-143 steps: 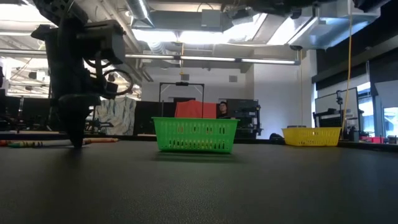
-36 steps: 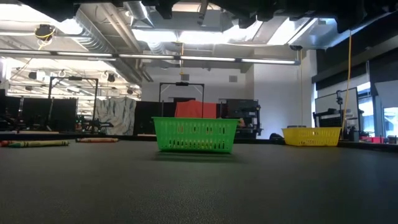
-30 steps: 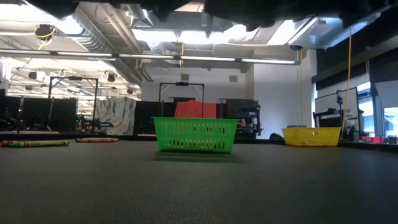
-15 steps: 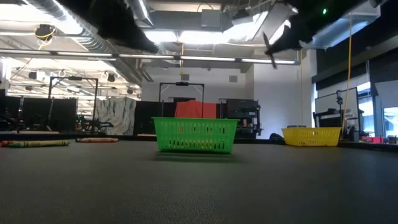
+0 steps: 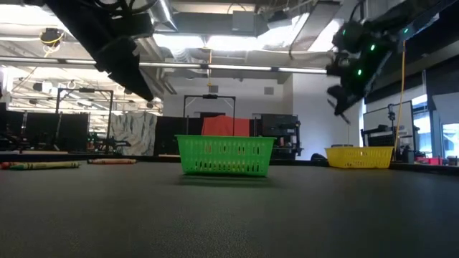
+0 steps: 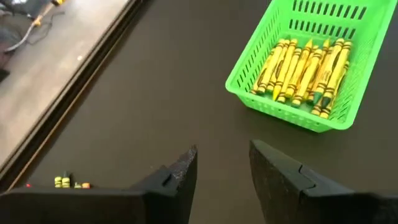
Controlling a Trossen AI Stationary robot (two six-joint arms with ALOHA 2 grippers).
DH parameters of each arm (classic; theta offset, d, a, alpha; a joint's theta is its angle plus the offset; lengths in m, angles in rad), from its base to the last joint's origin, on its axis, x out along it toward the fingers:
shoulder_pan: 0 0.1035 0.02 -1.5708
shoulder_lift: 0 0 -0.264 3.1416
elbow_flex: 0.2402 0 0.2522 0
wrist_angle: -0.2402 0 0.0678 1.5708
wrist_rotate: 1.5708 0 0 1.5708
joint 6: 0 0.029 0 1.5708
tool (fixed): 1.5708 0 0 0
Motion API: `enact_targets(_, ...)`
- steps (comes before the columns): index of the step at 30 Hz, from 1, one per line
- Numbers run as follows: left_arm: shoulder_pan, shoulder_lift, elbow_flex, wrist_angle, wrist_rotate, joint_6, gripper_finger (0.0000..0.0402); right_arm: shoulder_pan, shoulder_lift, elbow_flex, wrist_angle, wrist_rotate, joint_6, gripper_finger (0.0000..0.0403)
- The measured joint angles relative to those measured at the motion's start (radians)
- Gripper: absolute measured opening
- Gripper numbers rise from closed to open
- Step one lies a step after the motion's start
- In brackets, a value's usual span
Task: Sort crayons
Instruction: Put the black crayon into the yellow bin
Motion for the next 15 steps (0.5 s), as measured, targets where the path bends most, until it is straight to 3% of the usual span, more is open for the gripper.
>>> enact_targets(5,0.023,0.0,0.0,-0.017,0.053,-0.007,0.013,-0.124,0.138,0.0,0.057,-0.082,0.004,0.0017)
enact_targets(15,0.025,0.0,0.0,-0.109,0.059,-0.037,0.013,-0.168,0.283,0.0,0.098,-0.028,0.005,0.005)
